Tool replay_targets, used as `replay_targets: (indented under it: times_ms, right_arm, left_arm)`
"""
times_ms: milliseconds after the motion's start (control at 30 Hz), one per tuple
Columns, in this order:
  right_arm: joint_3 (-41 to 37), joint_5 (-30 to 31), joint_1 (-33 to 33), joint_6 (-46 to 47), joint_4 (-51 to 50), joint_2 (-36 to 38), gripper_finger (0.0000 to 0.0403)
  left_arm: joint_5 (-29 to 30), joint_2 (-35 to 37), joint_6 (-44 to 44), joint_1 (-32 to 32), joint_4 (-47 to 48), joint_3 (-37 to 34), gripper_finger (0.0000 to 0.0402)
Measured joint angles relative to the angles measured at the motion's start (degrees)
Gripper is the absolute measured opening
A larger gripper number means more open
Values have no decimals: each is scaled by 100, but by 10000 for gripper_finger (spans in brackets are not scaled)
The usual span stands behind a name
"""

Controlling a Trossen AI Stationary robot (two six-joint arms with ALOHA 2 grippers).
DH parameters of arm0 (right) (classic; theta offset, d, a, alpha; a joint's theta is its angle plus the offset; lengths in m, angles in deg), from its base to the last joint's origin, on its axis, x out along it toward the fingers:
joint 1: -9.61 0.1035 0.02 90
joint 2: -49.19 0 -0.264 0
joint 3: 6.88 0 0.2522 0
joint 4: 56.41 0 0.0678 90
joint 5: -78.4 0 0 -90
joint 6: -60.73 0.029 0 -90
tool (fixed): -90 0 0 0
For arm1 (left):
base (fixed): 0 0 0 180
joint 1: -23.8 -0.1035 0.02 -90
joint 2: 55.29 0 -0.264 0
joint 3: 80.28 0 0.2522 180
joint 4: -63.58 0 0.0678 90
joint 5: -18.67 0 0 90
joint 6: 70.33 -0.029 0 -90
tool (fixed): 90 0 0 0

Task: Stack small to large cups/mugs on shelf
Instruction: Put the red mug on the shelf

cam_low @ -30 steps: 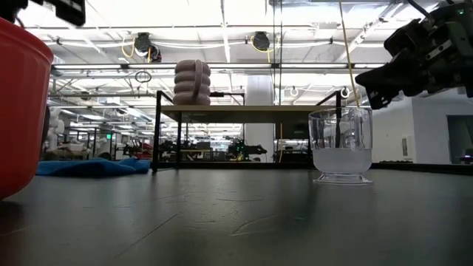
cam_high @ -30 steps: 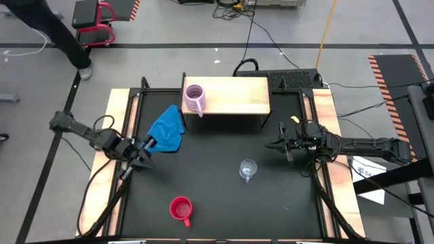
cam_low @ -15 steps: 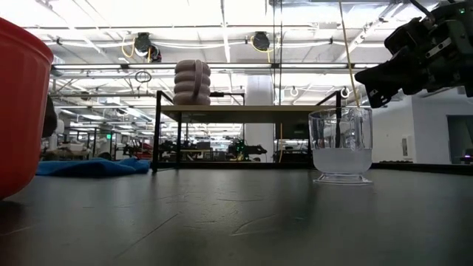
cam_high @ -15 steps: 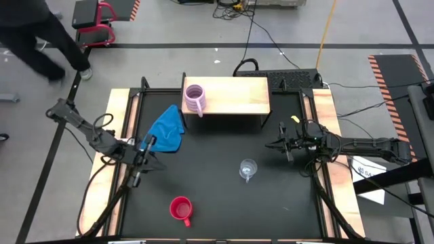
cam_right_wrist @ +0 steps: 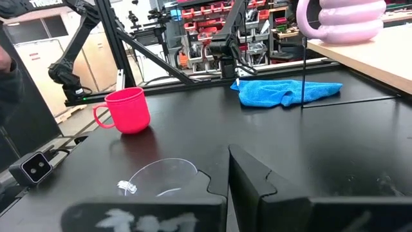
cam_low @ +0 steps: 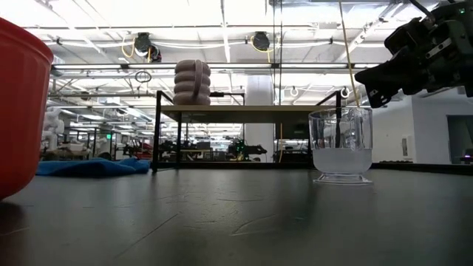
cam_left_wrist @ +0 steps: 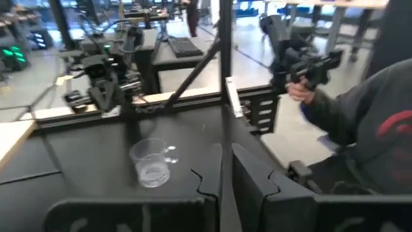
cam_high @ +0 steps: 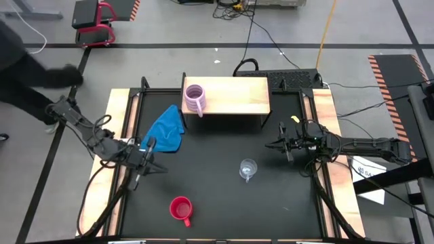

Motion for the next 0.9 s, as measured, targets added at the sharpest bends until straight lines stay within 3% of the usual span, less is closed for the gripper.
replay_targets:
  times_ms: [233, 367, 633, 900]
  right_arm:
    - [0, 0, 0, 22, -4, 0, 0]
    - [0, 0, -1, 24, -5, 0, 0]
    - [0, 0, -2, 24, -7, 0, 0]
    - [0, 0, -2, 24, -7, 0, 0]
  left_arm:
    - [-39, -502, 604, 451, 434, 330, 30]
    - [174, -920, 1079, 637, 1209, 678, 30]
    - [236, -1717, 1893, 671, 2100, 1269, 8]
    - [135, -2332, 2450, 662, 2317, 1737, 3]
